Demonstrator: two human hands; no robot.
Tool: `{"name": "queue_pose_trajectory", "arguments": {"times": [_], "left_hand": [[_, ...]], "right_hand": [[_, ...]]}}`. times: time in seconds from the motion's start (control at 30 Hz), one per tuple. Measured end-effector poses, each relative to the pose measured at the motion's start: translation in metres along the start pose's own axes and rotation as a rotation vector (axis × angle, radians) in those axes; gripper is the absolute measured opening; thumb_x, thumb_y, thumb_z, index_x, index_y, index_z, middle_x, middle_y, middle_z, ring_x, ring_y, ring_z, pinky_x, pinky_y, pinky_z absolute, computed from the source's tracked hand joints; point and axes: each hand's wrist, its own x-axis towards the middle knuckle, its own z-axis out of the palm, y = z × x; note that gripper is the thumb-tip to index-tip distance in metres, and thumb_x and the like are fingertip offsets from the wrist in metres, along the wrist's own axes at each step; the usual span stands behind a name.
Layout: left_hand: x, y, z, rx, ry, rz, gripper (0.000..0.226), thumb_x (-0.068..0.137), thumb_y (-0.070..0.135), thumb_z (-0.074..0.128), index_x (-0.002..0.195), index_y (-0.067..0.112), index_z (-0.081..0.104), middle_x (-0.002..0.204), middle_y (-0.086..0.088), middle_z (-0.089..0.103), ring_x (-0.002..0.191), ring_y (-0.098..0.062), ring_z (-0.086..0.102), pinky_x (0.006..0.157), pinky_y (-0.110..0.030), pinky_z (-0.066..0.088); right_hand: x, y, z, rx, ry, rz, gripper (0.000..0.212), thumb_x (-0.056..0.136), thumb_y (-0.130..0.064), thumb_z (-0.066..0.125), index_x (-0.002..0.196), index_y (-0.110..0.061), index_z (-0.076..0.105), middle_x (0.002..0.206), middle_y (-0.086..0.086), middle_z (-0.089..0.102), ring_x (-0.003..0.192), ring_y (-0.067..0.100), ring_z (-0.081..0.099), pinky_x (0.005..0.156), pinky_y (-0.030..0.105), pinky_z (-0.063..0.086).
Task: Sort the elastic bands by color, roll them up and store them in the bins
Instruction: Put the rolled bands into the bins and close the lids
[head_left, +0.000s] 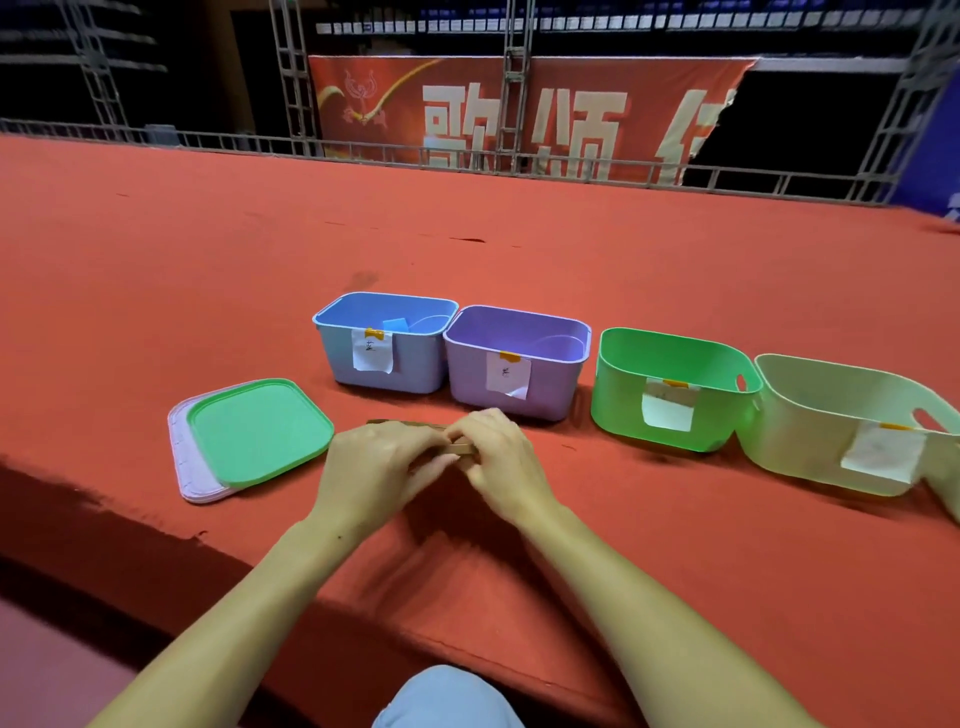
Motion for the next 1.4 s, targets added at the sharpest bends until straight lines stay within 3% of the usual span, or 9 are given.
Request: {"name": "queue_pose_trajectory", "arguments": {"times": [0.1, 0.23, 0.33, 0.43, 0.6, 0.8, 0.93, 1.2, 1.4], "left_hand": [[0.013, 0.014, -0.005, -0.051, 0.038, -0.125, 0.026, 0.085, 0.049, 0.069, 0.104, 0.033, 0.076, 0.093, 0.014, 0.075, 0.085, -0.017, 0.073, 0.059, -0.034, 0.054], [0.027, 0.037, 0.0, -0.145, -0.009, -0.336, 0.049, 0.092, 0.054, 0.075, 0.134, 0.032, 0.063, 0.124, 0.015, 0.071, 0.113, -0.013, 0.067, 0.073, -0.036, 0.056], [0.036, 0.065, 0.017, -0.254, -0.147, -0.459, 0.074, 0.09, 0.065, 0.072, 0.15, 0.027, 0.051, 0.146, 0.01, 0.062, 0.131, -0.017, 0.061, 0.091, -0.044, 0.056], [0.047, 0.107, 0.038, -0.429, -0.26, -0.517, 0.089, 0.091, 0.057, 0.077, 0.161, 0.018, 0.037, 0.161, -0.001, 0.049, 0.146, -0.023, 0.049, 0.107, -0.042, 0.046], [0.068, 0.175, 0.075, -0.685, -0.335, -0.521, 0.093, 0.081, 0.071, 0.073, 0.157, 0.033, 0.034, 0.148, 0.01, 0.06, 0.132, -0.016, 0.063, 0.106, -0.048, 0.054], [0.105, 0.254, 0.1, -0.706, -0.292, -0.443, 0.094, 0.081, 0.067, 0.068, 0.156, 0.019, 0.04, 0.146, -0.001, 0.06, 0.13, -0.024, 0.061, 0.106, -0.05, 0.053], [0.132, 0.303, 0.122, -0.693, -0.336, -0.377, 0.082, 0.089, 0.052, 0.076, 0.154, 0.015, 0.044, 0.147, -0.007, 0.06, 0.131, -0.029, 0.061, 0.106, -0.048, 0.051], [0.192, 0.371, 0.17, -0.62, -0.353, -0.288, 0.074, 0.094, 0.04, 0.073, 0.155, 0.009, 0.043, 0.15, -0.011, 0.056, 0.138, -0.035, 0.051, 0.111, -0.046, 0.044], [0.25, 0.379, 0.2, -0.61, -0.386, -0.309, 0.07, 0.094, 0.037, 0.072, 0.151, 0.006, 0.046, 0.149, -0.015, 0.058, 0.137, -0.039, 0.052, 0.108, -0.045, 0.045]], "right_hand": [[-0.016, 0.013, -0.033, 0.097, 0.096, 0.072, 0.014, 0.089, -0.02, 0.076, 0.1, -0.027, 0.071, 0.094, -0.012, 0.072, 0.088, 0.015, 0.067, 0.076, 0.045, 0.055], [-0.04, 0.025, -0.089, 0.251, 0.233, 0.246, 0.023, 0.087, -0.009, 0.081, 0.092, -0.029, 0.069, 0.076, -0.024, 0.067, 0.069, -0.005, 0.057, 0.067, 0.022, 0.046], [-0.058, 0.036, -0.132, 0.352, 0.337, 0.326, 0.016, 0.089, -0.012, 0.081, 0.095, -0.02, 0.068, 0.082, -0.016, 0.07, 0.076, 0.0, 0.06, 0.071, 0.025, 0.048], [-0.076, 0.046, -0.175, 0.428, 0.48, 0.384, 0.02, 0.09, -0.009, 0.082, 0.106, -0.014, 0.071, 0.098, -0.004, 0.077, 0.09, 0.007, 0.07, 0.082, 0.027, 0.055], [-0.111, 0.069, -0.239, 0.437, 0.647, 0.474, 0.03, 0.089, -0.013, 0.084, 0.115, -0.016, 0.069, 0.111, -0.002, 0.077, 0.103, 0.013, 0.072, 0.092, 0.033, 0.058], [-0.157, 0.108, -0.305, 0.268, 0.793, 0.475, 0.058, 0.094, -0.01, 0.078, 0.146, -0.016, 0.053, 0.142, -0.004, 0.061, 0.127, -0.007, 0.055, 0.105, 0.01, 0.041], [-0.186, 0.15, -0.338, 0.136, 0.818, 0.567, 0.06, 0.094, -0.019, 0.077, 0.149, -0.015, 0.052, 0.145, -0.003, 0.054, 0.138, 0.014, 0.05, 0.119, 0.034, 0.039], [-0.192, 0.218, -0.39, 0.055, 0.693, 0.822, 0.074, 0.103, -0.024, 0.064, 0.167, -0.015, 0.026, 0.15, 0.014, 0.037, 0.13, 0.018, 0.047, 0.115, 0.024, 0.03], [-0.166, 0.265, -0.413, -0.074, 0.547, 0.859, 0.076, 0.103, -0.029, 0.059, 0.168, -0.025, 0.02, 0.155, 0.016, 0.043, 0.145, 0.031, 0.042, 0.12, 0.043, 0.033]]}}
